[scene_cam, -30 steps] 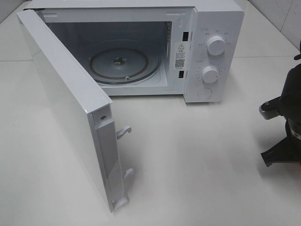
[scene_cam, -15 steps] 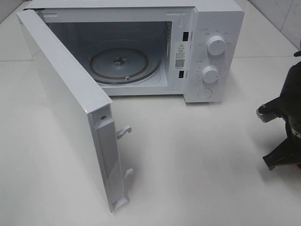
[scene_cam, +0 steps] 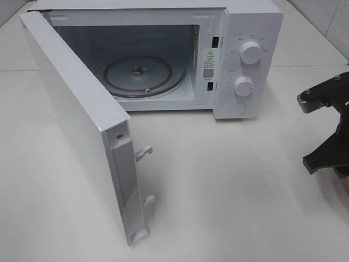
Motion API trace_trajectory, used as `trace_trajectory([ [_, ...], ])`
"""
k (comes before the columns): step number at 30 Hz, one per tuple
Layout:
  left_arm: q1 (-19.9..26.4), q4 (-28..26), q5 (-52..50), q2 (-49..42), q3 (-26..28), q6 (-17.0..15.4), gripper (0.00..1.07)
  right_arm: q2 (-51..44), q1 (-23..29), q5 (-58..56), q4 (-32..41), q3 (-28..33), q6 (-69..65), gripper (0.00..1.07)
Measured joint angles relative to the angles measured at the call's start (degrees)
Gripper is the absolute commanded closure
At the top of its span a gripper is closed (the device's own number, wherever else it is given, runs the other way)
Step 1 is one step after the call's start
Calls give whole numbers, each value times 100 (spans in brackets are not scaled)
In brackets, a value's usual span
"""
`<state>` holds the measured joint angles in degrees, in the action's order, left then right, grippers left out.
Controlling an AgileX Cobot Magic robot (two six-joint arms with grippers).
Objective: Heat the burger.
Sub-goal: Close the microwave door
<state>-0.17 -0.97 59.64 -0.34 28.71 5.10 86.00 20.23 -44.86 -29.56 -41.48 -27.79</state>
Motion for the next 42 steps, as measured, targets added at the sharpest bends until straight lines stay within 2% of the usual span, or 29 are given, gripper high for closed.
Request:
trace_trajectory([
  [1,0,0,0,0,0,0,6,-126,0,6,109,0,166,47],
  [2,0,0,0,0,0,0,6,-372,0,29,309,0,430,35],
  [5,0,0,0,0,0,0,6,-481,0,40,418,0,527,30],
  [6,0,0,0,0,0,0,6,-670,0,40,602,0,768,20],
  [9,0,0,0,0,0,0,6,-922,0,29,825,0,1037,14],
  [15,0,0,0,0,0,0,6,-1381,0,-138,1186,0,1329,19],
  [21,0,0,0,0,0,0,6,-2034,0,-292,1954,0,1891,22],
  [26,0,0,0,0,0,0,6,-2492,0,-344,2326,0,2091,26],
  [35,0,0,0,0,0,0,6,-3346,0,-693,2578,0,2366,31],
  [42,0,0,0,0,0,0,6,-4051,0,-905,2584,0,2372,28],
])
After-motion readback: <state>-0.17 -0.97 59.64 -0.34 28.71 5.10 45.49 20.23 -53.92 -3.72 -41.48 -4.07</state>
